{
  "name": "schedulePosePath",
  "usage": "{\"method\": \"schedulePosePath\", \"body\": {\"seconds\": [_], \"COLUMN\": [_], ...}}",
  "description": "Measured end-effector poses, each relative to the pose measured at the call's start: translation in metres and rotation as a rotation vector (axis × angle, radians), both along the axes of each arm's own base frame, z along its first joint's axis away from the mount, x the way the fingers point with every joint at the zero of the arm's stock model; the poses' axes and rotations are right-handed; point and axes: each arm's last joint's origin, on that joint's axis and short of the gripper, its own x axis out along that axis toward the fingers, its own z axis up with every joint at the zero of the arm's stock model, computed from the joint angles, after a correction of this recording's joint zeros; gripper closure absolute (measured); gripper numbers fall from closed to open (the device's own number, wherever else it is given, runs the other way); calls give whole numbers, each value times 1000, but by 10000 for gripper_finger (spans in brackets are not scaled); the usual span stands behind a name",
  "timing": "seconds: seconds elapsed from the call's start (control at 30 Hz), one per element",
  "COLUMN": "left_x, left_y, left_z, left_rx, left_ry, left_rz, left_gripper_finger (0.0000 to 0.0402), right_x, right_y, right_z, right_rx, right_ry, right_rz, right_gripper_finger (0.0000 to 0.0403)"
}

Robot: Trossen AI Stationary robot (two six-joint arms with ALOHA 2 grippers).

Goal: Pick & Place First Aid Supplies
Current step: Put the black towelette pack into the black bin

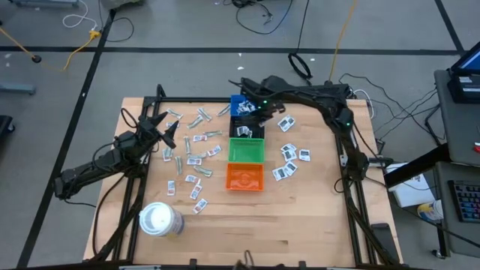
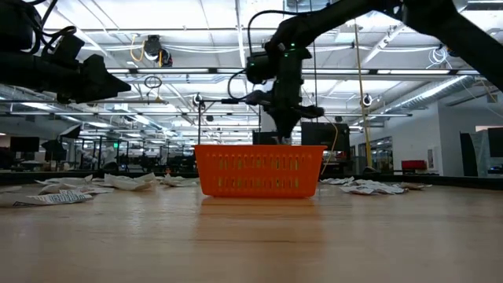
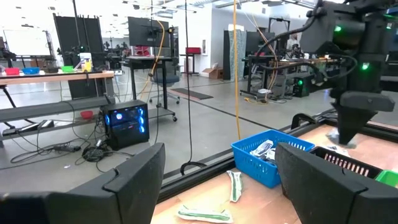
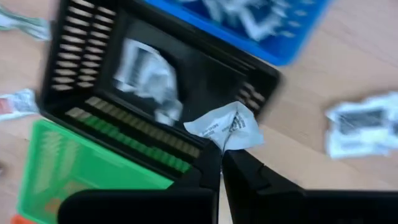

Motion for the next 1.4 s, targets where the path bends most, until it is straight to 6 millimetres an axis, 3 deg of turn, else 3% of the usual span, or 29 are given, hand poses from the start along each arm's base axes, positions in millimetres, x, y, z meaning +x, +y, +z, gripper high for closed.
{"method": "schedulePosePath", "body": {"seconds": [0.1,0.37,0.7,0.87,1.17,1.4], "left_x": [0,0,0,0,0,0], "left_y": [0,0,0,0,0,0], "left_z": [0,0,0,0,0,0], "left_rx": [0,0,0,0,0,0], "left_ry": [0,0,0,0,0,0], "left_rz": [0,0,0,0,0,0], "left_gripper_finger": [96,96,96,96,96,96], "right_x": [12,21,20,20,21,14], "right_y": [1,3,10,9,9,11], "right_z": [-7,-24,-56,-57,-53,-31], "right_rx": [-6,-38,-24,-29,-38,-52], "right_ry": [-12,-59,-42,-53,-68,-103], "right_rz": [14,2,12,13,28,27], "right_gripper_finger": [402,402,394,356,241,219]}}
